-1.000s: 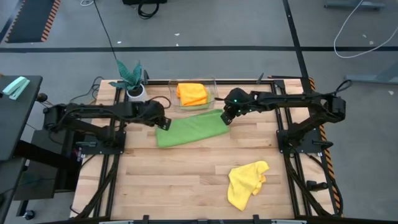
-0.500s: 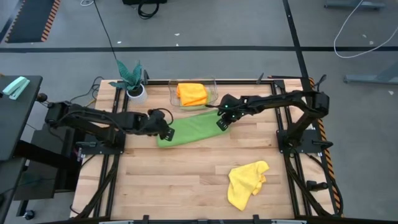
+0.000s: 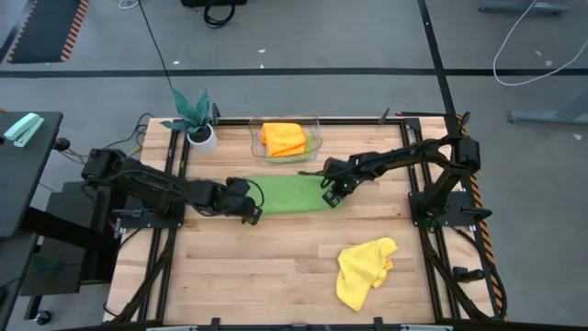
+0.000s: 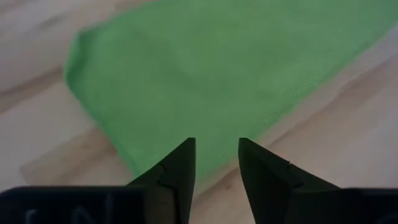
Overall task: Fold microfiber towels
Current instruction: Fold the green microfiber cloth
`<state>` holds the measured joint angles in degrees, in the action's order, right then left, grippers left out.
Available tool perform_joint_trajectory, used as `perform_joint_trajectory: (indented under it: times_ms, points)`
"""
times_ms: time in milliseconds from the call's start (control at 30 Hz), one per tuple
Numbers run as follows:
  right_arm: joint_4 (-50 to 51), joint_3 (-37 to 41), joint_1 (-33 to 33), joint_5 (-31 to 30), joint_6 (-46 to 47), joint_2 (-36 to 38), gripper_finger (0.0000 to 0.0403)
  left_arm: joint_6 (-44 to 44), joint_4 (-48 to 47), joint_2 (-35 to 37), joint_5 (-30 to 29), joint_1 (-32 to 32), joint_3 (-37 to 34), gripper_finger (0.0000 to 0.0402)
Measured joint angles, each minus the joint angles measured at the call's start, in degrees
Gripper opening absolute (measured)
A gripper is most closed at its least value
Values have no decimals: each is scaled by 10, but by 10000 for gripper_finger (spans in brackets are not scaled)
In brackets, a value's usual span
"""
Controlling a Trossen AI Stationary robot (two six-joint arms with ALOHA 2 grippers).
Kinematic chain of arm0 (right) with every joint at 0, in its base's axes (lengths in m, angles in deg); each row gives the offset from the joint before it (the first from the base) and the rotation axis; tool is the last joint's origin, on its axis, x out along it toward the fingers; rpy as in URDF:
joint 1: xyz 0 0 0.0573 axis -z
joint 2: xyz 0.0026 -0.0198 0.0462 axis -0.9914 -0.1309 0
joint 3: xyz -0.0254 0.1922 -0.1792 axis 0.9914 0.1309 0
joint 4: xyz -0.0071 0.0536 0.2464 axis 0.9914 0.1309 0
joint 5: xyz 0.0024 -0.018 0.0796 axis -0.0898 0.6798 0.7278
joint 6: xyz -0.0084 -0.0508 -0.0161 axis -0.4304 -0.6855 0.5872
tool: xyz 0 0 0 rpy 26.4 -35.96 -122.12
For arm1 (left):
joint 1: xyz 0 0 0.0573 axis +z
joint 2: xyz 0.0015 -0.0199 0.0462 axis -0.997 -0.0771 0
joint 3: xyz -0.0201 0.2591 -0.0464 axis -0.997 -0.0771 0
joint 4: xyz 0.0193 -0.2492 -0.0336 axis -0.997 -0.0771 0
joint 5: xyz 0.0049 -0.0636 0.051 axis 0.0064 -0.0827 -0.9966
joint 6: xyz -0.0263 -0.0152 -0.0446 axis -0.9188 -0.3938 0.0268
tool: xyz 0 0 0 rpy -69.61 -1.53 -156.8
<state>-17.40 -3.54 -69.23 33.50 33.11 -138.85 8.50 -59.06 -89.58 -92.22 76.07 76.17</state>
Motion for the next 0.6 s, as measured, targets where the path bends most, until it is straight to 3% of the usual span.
perform_joint_trajectory:
  times_ms: [267, 600]
  points:
    - [35, 3, -87, -16, 101, 16, 2, -57, 38, -89, -2, -41, 0, 128]
    - [28, 4, -94, -66, 160, 108, 20, -39, 85, -116, -6, -39, 0, 115]
